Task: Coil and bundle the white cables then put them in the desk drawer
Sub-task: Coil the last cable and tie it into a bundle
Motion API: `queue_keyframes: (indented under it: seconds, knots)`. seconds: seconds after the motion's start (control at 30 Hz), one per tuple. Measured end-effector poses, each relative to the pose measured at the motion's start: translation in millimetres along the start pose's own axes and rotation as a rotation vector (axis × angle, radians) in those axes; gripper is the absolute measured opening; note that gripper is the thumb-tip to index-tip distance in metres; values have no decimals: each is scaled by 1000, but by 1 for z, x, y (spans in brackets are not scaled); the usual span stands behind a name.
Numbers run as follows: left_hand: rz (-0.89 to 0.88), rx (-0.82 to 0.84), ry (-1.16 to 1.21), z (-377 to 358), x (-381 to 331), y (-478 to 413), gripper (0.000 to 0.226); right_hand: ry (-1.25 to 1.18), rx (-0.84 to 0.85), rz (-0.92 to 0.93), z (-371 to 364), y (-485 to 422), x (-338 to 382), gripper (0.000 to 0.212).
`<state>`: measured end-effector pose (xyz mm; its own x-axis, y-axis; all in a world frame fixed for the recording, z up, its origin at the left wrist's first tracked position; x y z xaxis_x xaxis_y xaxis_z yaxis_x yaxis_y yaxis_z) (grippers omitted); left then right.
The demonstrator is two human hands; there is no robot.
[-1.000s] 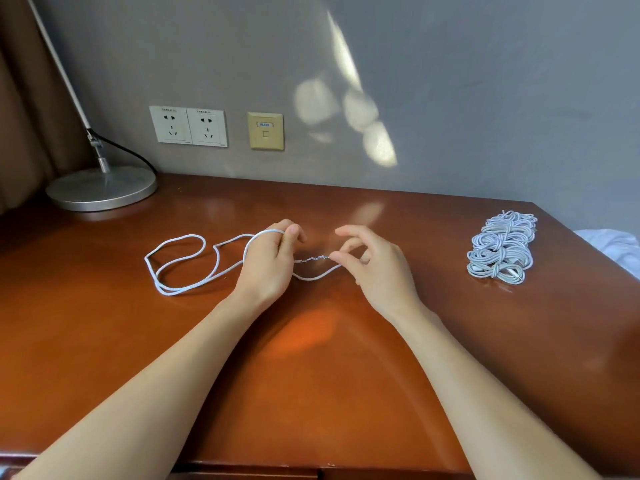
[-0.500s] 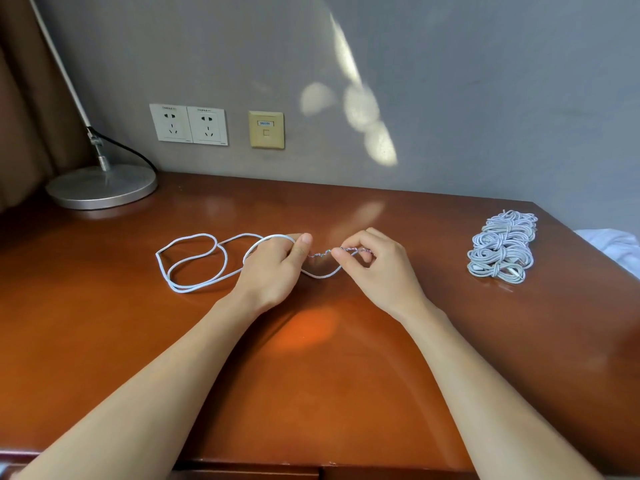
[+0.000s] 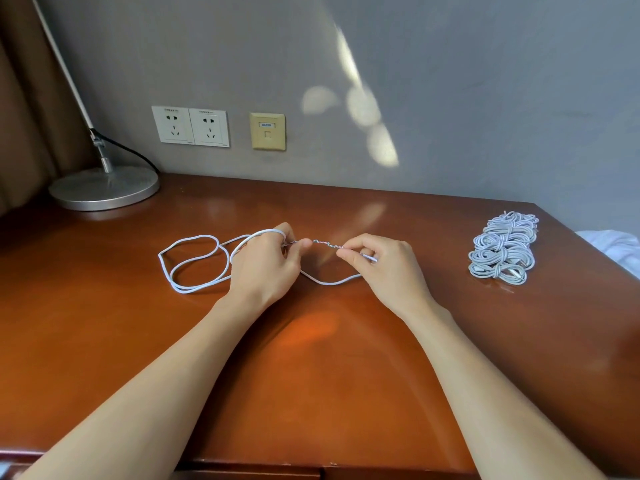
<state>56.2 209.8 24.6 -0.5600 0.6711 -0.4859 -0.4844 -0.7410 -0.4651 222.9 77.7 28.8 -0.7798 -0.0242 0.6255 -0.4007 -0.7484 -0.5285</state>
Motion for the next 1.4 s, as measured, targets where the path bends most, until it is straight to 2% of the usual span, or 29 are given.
queue_keyframes:
  seconds: [0.17, 0.3, 0.43, 0.53, 0.63, 0.7, 0.8, 1.03, 1.1, 1.23, 1.4]
  knots:
    - [-38, 25, 58, -3, 0, -1, 21, 21, -60, 28, 6, -1, 1, 19]
    - [-84, 153, 120, -9, -2, 1, 38, 0, -110, 13, 12, 1, -2, 21]
    - [-71, 152, 50, -8, -5, 3, 54, -71, -119, 46, 11, 2, 5, 18]
    - [-52, 162, 100, -7, -5, 5, 59, -228, -70, -24, 7, 1, 4, 9]
    - [29, 290, 429, -11, -3, 7, 60, -267, -47, -42, 5, 1, 3, 14]
    - [21, 415, 672, -14, -9, 9, 59, -262, -51, -38, 5, 1, 3, 15]
    - [25, 514, 857, -17, -16, 9, 53, -301, -43, -73, 4, 1, 3, 12]
    - [213, 660, 1335, -20, -17, 10, 49, -321, -9, -136, 3, 6, 4, 7]
    - [258, 642, 1481, -17, -18, 8, 47, -382, 38, -154, 1, 6, 5, 9]
    - [349, 464, 1760, -10, -7, -1, 47, -448, 62, -181, 0, 4, 7, 6]
    - [475, 353, 2019, -9, -1, -5, 44, -479, 177, -250, -11, 6, 10, 20]
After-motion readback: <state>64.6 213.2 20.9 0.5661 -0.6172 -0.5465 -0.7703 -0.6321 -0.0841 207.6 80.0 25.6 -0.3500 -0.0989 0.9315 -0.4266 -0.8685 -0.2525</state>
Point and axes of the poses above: each hand's wrist, its own y-axis away from the middle knuckle, its own z-axis out of the back of the hand, x = y × z, the point moved 5 cm from there along -y, towards the middle knuckle, and after that the axes turned 5 degrees about -y, right-handed, at the moved point
